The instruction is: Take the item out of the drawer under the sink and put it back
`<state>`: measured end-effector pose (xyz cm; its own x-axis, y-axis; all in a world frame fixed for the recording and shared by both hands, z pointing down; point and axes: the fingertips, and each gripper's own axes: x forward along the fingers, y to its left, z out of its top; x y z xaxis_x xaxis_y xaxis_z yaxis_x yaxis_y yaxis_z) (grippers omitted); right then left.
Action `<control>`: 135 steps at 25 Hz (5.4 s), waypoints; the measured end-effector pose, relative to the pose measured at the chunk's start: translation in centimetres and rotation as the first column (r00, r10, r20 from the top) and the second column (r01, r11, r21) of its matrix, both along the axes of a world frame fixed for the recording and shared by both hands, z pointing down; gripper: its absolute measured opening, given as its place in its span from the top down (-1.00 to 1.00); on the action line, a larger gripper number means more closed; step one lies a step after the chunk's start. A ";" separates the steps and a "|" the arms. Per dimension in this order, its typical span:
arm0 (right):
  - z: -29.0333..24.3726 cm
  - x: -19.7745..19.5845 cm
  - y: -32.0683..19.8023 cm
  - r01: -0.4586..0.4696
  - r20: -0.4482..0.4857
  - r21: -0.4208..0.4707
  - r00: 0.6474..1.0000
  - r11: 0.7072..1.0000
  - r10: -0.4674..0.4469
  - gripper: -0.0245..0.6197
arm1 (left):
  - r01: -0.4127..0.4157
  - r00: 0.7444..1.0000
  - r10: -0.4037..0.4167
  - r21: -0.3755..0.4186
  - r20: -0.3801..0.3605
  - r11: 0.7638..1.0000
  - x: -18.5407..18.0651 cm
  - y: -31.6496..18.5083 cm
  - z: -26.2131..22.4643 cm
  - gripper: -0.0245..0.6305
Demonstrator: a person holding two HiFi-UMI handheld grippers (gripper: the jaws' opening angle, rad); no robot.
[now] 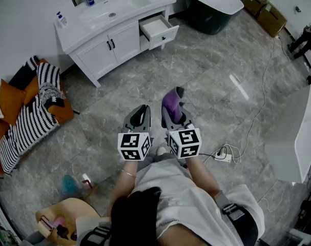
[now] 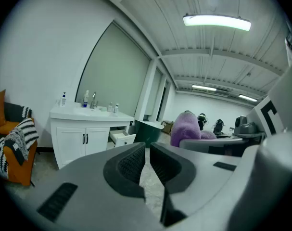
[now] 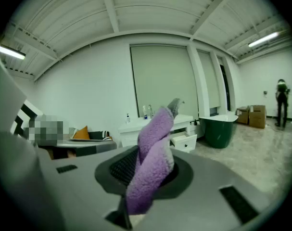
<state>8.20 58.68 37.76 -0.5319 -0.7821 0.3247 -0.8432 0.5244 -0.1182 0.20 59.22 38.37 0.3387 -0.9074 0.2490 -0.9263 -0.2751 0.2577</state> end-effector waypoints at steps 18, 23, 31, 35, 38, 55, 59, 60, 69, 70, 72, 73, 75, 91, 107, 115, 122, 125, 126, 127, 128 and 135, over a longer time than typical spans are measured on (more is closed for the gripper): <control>0.3 -0.5 -0.9 -0.022 -0.008 -0.002 1.000 1.000 0.022 0.67 | -0.033 0.999 0.033 -0.007 -0.008 0.999 -0.5 -1.3 0.4 0.89; 0.5 -1.5 -1.3 -0.025 -0.008 -0.014 1.000 1.000 0.025 0.67 | -0.044 0.999 0.044 -0.023 0.002 0.999 -1.4 -1.9 0.7 0.90; 0.7 -3.8 -2.3 -0.028 -0.002 -0.031 1.000 0.999 0.028 0.66 | -0.091 0.996 0.091 -0.020 -0.001 0.996 -2.9 -3.1 0.7 0.90; 0.3 -4.9 -2.8 -0.054 -0.001 0.005 0.999 0.999 0.054 0.66 | -0.118 0.993 0.118 -0.001 0.006 0.993 -3.8 -3.6 0.5 0.90; -0.2 -5.7 -3.1 -0.068 0.010 0.022 0.998 0.997 0.068 0.66 | -0.131 0.991 0.131 0.000 0.016 0.991 -4.5 -3.8 0.4 0.89; 0.0 -7.0 -8.1 -0.036 0.013 0.029 0.999 0.999 0.035 0.66 | -0.129 0.992 0.129 -0.023 0.013 0.991 -4.5 -8.6 1.5 0.89; 0.5 -6.7 -11.3 -0.022 0.017 0.011 1.000 1.000 0.022 0.66 | -0.110 0.994 0.110 -0.027 -0.002 0.994 -4.2 -12.0 1.5 0.90; 0.6 -6.6 -12.3 -0.020 0.022 0.003 1.000 1.000 0.020 0.66 | -0.103 0.995 0.102 -0.030 -0.015 0.994 -4.2 -13.0 1.5 0.90; 1.4 -4.5 -19.8 -0.019 0.023 -0.027 1.000 0.999 0.019 0.66 | -0.100 0.995 0.100 -0.024 0.006 0.995 -2.6 -20.6 1.2 0.89; 1.6 -4.3 -20.6 -0.019 0.029 -0.036 0.999 0.999 0.020 0.66 | -0.099 0.995 0.099 -0.028 0.015 0.995 -2.5 -21.3 1.3 0.89; 1.8 -3.8 -22.2 -0.023 0.042 -0.051 0.999 0.998 0.026 0.66 | -0.097 0.995 0.098 -0.034 0.022 0.995 -2.3 -23.0 1.3 0.90; 1.9 -3.5 -22.9 -0.024 0.044 -0.055 0.999 0.998 0.026 0.66 | -0.094 0.995 0.095 -0.037 0.019 0.995 -2.2 -23.8 1.2 0.90; 1.8 -3.1 -24.4 -0.016 0.040 -0.055 0.999 0.998 0.018 0.66 | -0.083 0.996 0.084 -0.041 0.018 0.996 -1.9 -25.3 1.1 0.90; 2.6 -0.3 -33.0 0.043 0.026 -0.078 0.999 0.996 -0.041 0.66 | -0.048 0.999 0.049 -0.080 0.010 0.996 2.4 -34.0 2.2 0.89; 2.5 0.6 -36.1 0.088 0.032 -0.054 0.996 0.995 -0.086 0.66 | 0.030 0.999 -0.028 -0.094 0.022 0.995 2.5 -36.5 3.0 0.90; 3.2 0.9 -36.2 0.075 0.014 -0.065 0.997 0.995 -0.075 0.66 | 0.044 0.999 -0.043 -0.083 0.017 0.996 2.2 -36.7 3.2 0.90; 2.8 0.5 -37.7 0.073 0.025 -0.044 0.997 0.996 -0.071 0.66 | 0.025 0.999 -0.024 -0.062 0.024 0.998 2.2 -38.4 3.0 0.90; 3.2 0.5 -38.6 0.063 0.023 -0.046 0.998 0.997 -0.062 0.66 | 0.020 0.999 -0.019 -0.058 0.027 0.998 2.0 -39.3 3.2 0.89; 3.3 0.4 -38.9 0.062 0.021 -0.047 0.998 0.997 -0.062 0.66 | 0.019 0.999 -0.017 -0.058 0.028 0.998 1.9 -39.6 3.3 0.89; 3.4 0.3 -39.2 0.063 0.018 -0.048 0.998 0.997 -0.062 0.66 | 0.018 0.999 -0.016 -0.059 0.028 0.998 1.8 -39.9 3.3 0.89; 3.4 0.1 -39.5 0.064 0.015 -0.049 0.998 0.997 -0.063 0.66 | 0.017 1.000 -0.015 -0.060 0.028 0.998 1.7 -40.3 3.3 0.90; 3.6 -0.4 -42.7 0.051 0.005 -0.049 0.999 0.997 -0.051 0.66 | 0.003 0.999 -0.001 -0.056 0.034 0.998 1.2 -43.4 3.5 0.89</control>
